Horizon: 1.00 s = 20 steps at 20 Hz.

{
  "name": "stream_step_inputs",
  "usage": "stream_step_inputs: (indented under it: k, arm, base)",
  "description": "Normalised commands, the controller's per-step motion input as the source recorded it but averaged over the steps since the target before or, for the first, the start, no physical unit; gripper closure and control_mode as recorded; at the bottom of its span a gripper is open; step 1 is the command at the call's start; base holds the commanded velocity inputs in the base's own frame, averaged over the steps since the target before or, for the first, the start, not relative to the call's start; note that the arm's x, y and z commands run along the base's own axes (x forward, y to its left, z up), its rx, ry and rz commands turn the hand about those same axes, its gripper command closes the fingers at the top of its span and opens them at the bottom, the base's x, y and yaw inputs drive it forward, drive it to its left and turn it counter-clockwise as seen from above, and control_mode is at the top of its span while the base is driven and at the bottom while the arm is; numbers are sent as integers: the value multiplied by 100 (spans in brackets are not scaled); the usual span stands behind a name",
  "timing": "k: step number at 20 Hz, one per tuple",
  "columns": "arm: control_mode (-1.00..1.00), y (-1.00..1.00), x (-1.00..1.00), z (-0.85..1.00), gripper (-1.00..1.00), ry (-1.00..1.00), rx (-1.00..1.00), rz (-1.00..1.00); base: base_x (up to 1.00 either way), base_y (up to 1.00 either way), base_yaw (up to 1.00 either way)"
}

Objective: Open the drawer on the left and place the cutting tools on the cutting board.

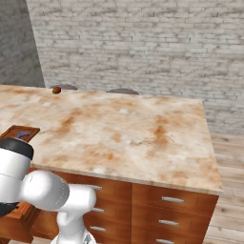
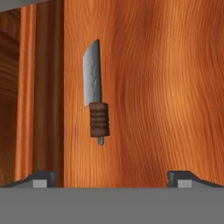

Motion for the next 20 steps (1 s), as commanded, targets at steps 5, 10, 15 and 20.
stream_step_inputs:
  k: [5, 10, 15, 20]
  arm:
    - [-100, 0, 0, -21, -100, 0, 0, 0]
    - [-100, 0, 7, -20, -100, 0, 0, 0]
    - [-100, 0, 9, -19, -100, 0, 0, 0]
    - [-100, 0, 20, -22, -100, 0, 0, 0]
  base:
    - [0, 0, 0]
    - [0, 0, 0]
    - [0, 0, 0]
    - [0, 0, 0]
